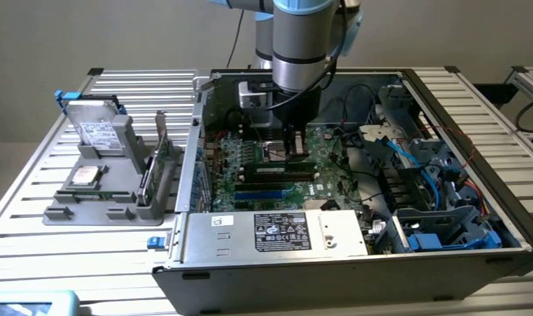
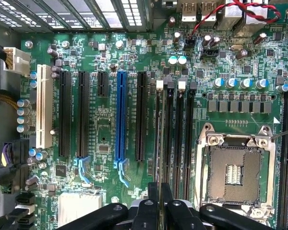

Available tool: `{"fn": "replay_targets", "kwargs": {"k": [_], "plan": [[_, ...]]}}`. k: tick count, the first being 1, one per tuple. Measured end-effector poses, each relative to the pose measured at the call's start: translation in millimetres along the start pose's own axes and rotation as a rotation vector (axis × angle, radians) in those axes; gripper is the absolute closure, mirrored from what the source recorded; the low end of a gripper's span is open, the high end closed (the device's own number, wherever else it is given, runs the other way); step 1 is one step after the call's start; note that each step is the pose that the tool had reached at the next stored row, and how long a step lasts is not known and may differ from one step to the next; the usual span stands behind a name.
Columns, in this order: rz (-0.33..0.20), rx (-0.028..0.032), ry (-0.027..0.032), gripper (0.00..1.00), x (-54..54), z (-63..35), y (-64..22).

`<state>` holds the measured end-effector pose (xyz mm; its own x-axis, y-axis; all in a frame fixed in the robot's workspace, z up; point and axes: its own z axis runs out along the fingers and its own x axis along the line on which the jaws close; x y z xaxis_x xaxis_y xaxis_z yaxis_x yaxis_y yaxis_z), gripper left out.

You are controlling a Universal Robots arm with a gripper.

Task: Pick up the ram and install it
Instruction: 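Insert the ram into the slot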

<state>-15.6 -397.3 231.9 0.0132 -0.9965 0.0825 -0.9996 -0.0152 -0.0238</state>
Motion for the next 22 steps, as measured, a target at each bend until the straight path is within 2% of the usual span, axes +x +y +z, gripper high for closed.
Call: {"fn": "replay_targets", "kwargs": {"k": [22], "plan": [[0.000,0.0017,0.0028,0.86,-1.1,3.8,0.4]]}}
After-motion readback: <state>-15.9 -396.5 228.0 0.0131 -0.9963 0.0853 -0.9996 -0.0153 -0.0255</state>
